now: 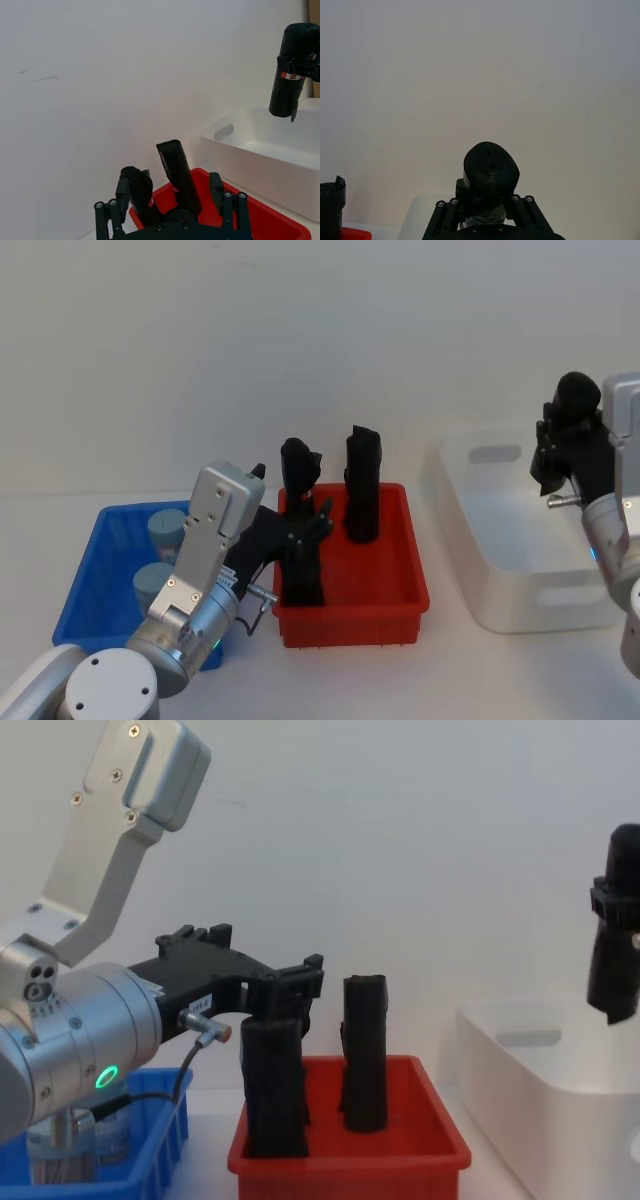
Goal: Pick the cotton swabs from the blue box and place them into the white box.
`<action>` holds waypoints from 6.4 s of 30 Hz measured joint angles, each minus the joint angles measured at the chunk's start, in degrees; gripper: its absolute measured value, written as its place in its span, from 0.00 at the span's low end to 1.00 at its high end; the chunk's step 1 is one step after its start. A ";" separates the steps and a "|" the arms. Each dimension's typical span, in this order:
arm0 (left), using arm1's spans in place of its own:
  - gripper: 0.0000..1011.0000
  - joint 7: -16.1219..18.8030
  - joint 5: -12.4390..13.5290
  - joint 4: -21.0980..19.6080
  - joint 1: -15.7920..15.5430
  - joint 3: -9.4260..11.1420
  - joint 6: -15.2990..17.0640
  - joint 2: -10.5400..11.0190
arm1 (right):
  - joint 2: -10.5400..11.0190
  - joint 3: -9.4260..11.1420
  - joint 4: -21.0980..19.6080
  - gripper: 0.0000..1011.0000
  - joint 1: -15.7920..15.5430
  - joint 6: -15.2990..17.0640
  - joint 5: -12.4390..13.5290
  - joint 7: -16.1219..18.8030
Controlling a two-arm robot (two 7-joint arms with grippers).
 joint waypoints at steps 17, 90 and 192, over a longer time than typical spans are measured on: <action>0.99 0.00 0.00 0.00 0.00 0.00 0.00 0.00 | 0.04 0.20 1.65 0.89 -0.12 -0.23 -0.96 -0.28; 0.99 -8.19 -13.02 4.61 0.55 -10.51 18.37 10.78 | 0.04 0.25 2.17 0.99 -0.16 -0.30 -1.26 -0.35; 0.67 -12.15 -12.74 14.37 -1.39 -10.39 16.51 8.70 | 0.04 0.25 2.17 0.99 -0.16 -0.31 -1.26 -0.35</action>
